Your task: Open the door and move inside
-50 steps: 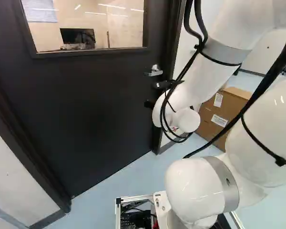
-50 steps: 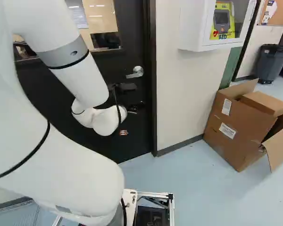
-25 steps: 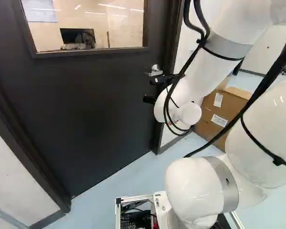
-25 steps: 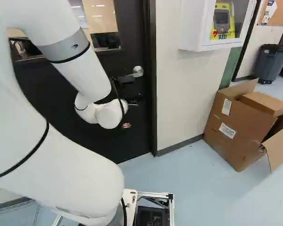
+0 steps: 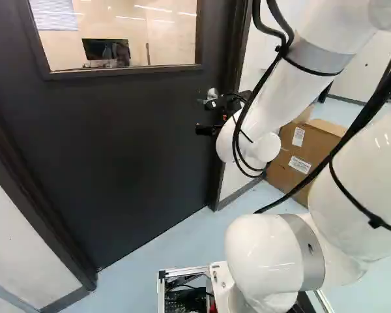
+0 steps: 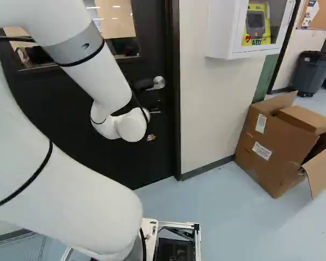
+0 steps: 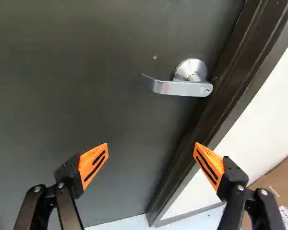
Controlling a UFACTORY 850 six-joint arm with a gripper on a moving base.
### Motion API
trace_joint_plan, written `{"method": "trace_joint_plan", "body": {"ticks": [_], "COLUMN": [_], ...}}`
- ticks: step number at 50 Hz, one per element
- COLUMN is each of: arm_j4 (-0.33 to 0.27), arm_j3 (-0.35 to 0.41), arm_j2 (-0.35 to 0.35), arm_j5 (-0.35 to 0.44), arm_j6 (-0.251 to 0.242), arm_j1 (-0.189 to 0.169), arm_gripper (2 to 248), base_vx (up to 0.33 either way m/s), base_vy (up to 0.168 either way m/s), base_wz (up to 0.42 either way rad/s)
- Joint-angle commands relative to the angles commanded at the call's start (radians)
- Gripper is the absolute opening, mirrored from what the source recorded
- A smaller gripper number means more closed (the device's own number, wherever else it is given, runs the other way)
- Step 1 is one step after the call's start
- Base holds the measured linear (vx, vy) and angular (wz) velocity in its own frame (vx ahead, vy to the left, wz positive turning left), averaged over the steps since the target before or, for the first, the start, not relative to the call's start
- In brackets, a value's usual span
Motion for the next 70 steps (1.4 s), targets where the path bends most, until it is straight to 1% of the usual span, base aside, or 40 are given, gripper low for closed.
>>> {"method": "trace_joint_plan", "body": {"ticks": [30,46,63,70], "arm_j4": [-0.218,-0.322,-0.402,-0.419], "arm_j3": [-0.06,-0.1,-0.163,-0.19], "arm_j2": [0.016,0.016,-0.008,-0.021], "arm_j5": [0.0,0.0,0.0,0.0], "arm_j6": [0.0,0.0,0.0,0.0], "arm_j1": [-0.058,-0.084,-0.099,-0.101], "arm_gripper": [247,247,247,247], "base_vx": [0.0,0.0,0.0,0.0], "base_vy": [0.0,0.0,0.0,0.0], "base_wz": [0.0,0.0,0.0,0.0]}}
